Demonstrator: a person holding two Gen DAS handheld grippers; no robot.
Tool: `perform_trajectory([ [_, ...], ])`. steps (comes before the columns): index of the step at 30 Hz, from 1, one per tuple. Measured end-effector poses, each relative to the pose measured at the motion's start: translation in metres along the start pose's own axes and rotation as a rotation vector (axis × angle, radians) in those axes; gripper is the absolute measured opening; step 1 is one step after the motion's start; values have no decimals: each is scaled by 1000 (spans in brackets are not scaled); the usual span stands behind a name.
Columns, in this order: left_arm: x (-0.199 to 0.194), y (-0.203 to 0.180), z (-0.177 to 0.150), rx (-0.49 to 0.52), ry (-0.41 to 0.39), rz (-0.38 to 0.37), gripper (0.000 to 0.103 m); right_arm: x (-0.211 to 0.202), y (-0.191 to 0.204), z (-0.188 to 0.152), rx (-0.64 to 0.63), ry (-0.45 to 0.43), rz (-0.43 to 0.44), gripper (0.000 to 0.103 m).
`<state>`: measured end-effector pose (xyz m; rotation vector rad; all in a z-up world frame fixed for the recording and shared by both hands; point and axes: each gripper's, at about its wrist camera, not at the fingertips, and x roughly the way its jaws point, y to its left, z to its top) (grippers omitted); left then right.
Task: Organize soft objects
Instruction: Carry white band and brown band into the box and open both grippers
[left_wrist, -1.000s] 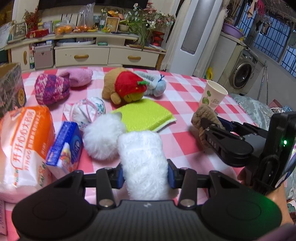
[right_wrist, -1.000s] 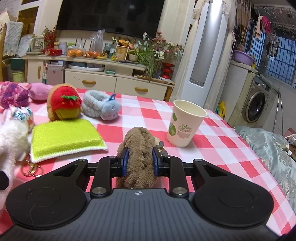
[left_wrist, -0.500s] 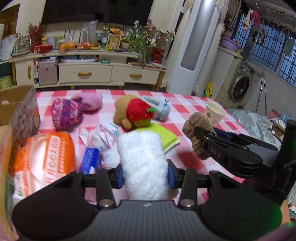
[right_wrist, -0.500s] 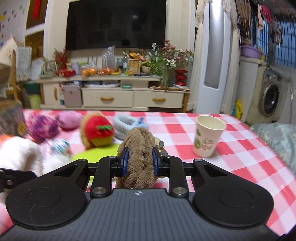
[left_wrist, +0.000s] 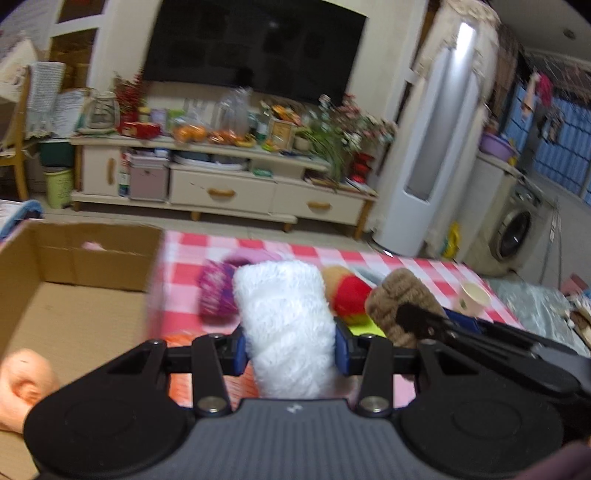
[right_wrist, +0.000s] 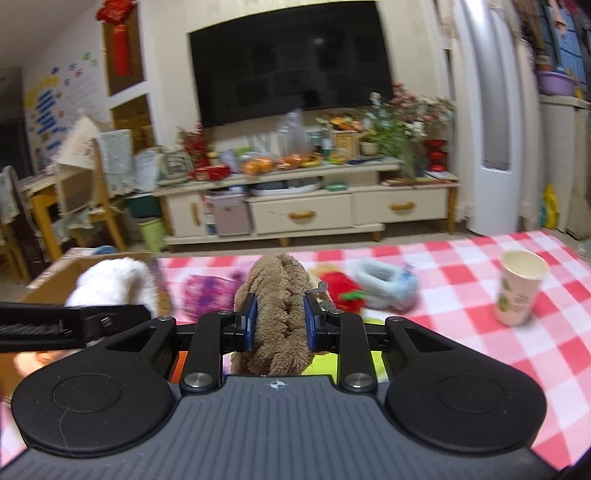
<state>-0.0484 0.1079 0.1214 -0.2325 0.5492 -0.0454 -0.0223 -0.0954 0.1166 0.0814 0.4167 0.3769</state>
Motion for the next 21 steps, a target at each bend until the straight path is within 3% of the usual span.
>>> perform_trajectory([
  [12,-24,83,26,-114,-114,227,42,37,92,32,-63,-15,232,31],
  [21,-20,133,32,-196,-103,351,42,72,139,35,-127,38,346,32],
])
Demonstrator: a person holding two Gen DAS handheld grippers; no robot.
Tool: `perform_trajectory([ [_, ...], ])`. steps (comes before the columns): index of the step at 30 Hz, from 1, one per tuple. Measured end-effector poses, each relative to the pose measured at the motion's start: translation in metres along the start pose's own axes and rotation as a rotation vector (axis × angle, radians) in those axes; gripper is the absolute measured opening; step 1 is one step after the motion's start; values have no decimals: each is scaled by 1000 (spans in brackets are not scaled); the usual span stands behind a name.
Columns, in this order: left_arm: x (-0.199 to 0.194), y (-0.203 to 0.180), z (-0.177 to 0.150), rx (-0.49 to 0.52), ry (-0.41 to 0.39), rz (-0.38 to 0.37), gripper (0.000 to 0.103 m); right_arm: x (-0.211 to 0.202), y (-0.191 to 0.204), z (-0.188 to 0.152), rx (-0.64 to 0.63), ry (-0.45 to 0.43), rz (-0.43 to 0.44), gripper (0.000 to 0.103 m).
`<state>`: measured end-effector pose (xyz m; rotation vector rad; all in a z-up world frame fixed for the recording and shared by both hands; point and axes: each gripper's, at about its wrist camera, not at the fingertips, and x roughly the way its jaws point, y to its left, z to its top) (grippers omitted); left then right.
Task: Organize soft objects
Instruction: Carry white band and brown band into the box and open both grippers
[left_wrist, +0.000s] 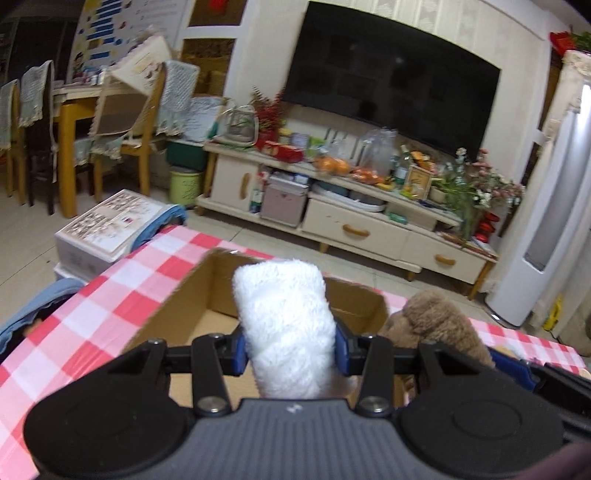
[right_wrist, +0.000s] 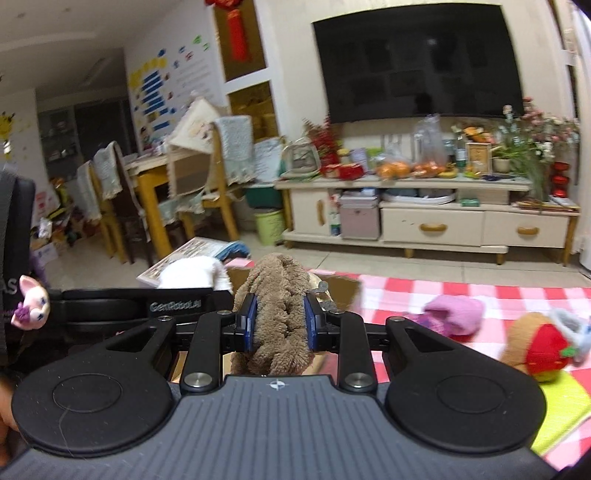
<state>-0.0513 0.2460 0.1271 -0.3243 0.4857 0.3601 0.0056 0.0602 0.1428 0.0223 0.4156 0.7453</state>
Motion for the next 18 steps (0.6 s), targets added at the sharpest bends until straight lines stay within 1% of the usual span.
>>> perform_trajectory([
  [4,7,16,-1,-20,29,32,42,12,9,-2,-30,34,12,33],
  [10,16,28,-4,-29,72,64,42,25,20,-7,-58,68,22,34],
  [14,18,33,-3,-44,86,75,43,21,20,-12,-68,75,13,38],
  [15,18,33,-3,-46,87,77,45,20,20,-13,-73,77,10,41],
  [16,17,33,-2,-47,86,80,45,19,20,-14,-77,79,8,49],
  [17,17,32,-2,-46,85,85,47,18,20,-15,-79,79,5,52],
  [18,16,31,-2,-40,84,91,52,17,19,-15,-80,74,-1,60],
])
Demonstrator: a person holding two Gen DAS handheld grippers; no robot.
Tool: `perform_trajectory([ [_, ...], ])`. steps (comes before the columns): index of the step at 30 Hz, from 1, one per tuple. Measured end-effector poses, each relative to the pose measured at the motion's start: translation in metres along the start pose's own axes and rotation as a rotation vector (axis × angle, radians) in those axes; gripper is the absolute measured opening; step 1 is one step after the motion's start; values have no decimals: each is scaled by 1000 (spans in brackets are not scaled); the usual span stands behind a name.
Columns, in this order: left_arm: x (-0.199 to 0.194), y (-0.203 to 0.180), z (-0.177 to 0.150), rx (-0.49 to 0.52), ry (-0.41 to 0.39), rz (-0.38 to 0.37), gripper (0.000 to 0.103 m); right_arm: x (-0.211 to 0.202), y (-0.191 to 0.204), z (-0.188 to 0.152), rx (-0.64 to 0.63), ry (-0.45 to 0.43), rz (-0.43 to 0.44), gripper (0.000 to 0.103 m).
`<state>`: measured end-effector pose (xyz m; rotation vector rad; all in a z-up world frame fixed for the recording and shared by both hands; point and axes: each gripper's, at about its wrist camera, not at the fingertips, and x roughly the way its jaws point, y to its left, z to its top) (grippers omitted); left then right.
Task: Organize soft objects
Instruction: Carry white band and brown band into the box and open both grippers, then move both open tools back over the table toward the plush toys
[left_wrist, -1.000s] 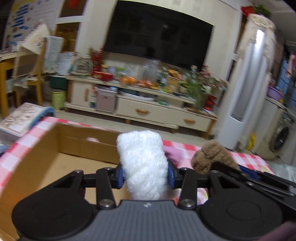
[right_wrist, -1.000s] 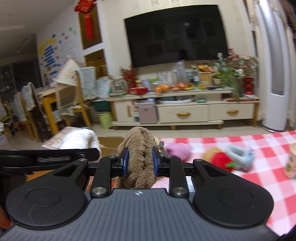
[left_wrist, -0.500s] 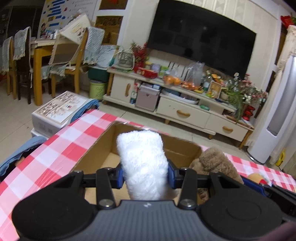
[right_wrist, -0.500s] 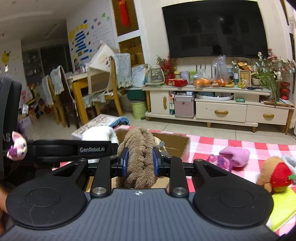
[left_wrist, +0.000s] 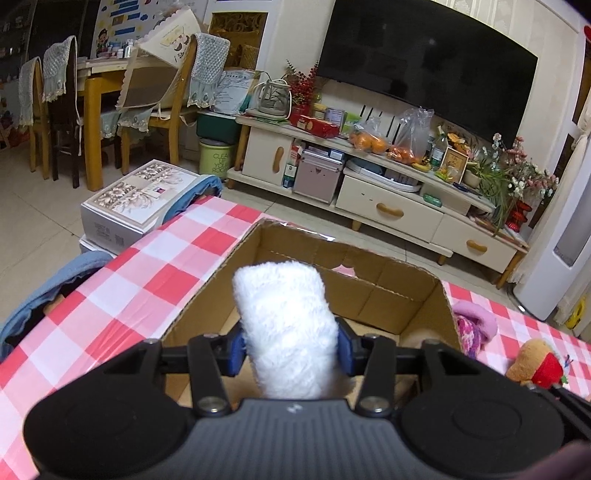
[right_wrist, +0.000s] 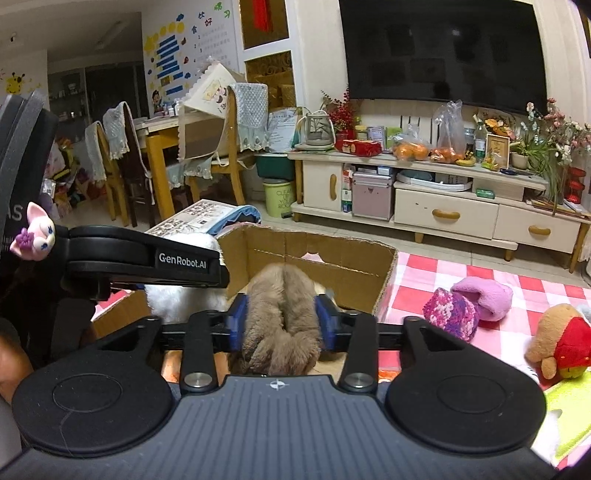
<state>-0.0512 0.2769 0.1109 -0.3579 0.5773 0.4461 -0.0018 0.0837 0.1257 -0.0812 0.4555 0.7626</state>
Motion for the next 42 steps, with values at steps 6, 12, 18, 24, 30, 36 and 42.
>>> perform_trajectory([
  [6,-8,-6,2,20,-31,10,75,-23,-2,3,-22,-64,-29,97],
  [12,-20,-11,5,19,-66,-8,96,-50,-19,2,27,-116,-110,101],
  [18,-23,-17,3,20,-69,-21,97,-72,-40,-5,115,-142,-182,102],
  [24,-28,-23,1,21,-72,-44,102,-81,-51,-14,152,-151,-211,103],
  [30,-33,-36,-4,46,-71,-73,102,-88,-49,-19,151,-160,-250,103],
  [36,-37,-51,-9,71,-73,-110,102,-95,-52,-24,145,-166,-288,103],
  [42,-39,-65,-15,103,-72,-138,102,-101,-60,-30,166,-168,-314,103],
])
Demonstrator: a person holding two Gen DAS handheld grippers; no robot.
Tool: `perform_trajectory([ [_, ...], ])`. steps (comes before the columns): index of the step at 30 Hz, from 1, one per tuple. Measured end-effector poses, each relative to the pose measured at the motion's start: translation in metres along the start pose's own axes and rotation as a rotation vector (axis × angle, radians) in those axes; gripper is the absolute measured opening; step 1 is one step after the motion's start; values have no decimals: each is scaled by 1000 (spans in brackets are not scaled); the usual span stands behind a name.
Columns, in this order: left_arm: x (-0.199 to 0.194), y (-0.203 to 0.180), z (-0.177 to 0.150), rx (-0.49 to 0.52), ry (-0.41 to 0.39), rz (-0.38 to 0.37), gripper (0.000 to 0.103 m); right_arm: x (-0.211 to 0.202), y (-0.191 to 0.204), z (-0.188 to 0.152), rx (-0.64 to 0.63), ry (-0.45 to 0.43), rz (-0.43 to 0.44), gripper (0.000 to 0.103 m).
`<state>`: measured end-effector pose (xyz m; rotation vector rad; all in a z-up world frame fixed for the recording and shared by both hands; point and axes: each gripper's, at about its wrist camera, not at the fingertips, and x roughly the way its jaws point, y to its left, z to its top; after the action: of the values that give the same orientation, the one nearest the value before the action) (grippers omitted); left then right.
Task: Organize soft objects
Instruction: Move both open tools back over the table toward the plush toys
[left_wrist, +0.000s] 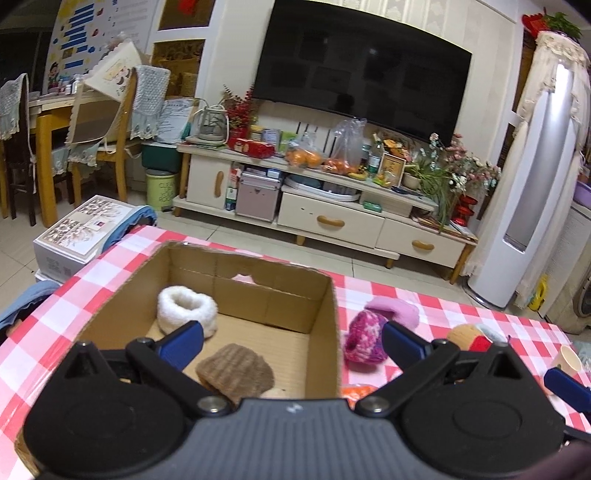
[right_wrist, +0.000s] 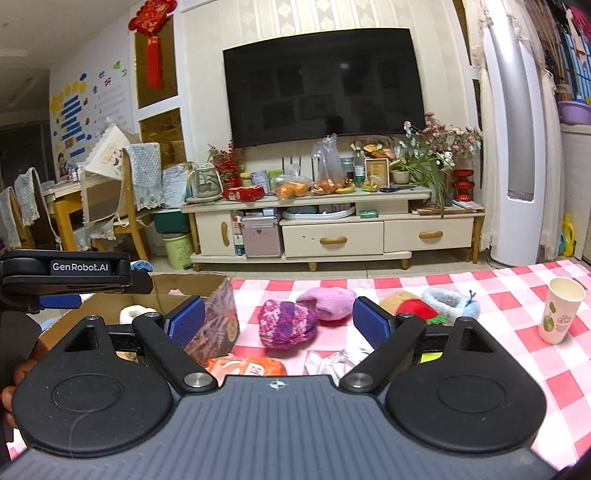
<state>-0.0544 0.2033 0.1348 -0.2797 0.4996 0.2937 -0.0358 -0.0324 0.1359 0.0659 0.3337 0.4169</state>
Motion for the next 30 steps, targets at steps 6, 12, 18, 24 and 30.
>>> perform_trajectory([
  [6,0,-15,-5,21,6,-22,102,-4,-10,-5,30,-2,-35,103],
  [12,0,-29,-11,62,13,-43,102,-9,-21,-11,69,-4,-77,103],
  [18,-2,-44,-17,101,16,-62,102,-12,-32,-12,110,-16,-121,103],
  [24,-1,-59,-23,142,21,-74,102,-11,-33,-18,140,-10,-161,103],
  [30,-1,-71,-28,171,25,-90,102,-8,-35,-20,159,-7,-200,103],
])
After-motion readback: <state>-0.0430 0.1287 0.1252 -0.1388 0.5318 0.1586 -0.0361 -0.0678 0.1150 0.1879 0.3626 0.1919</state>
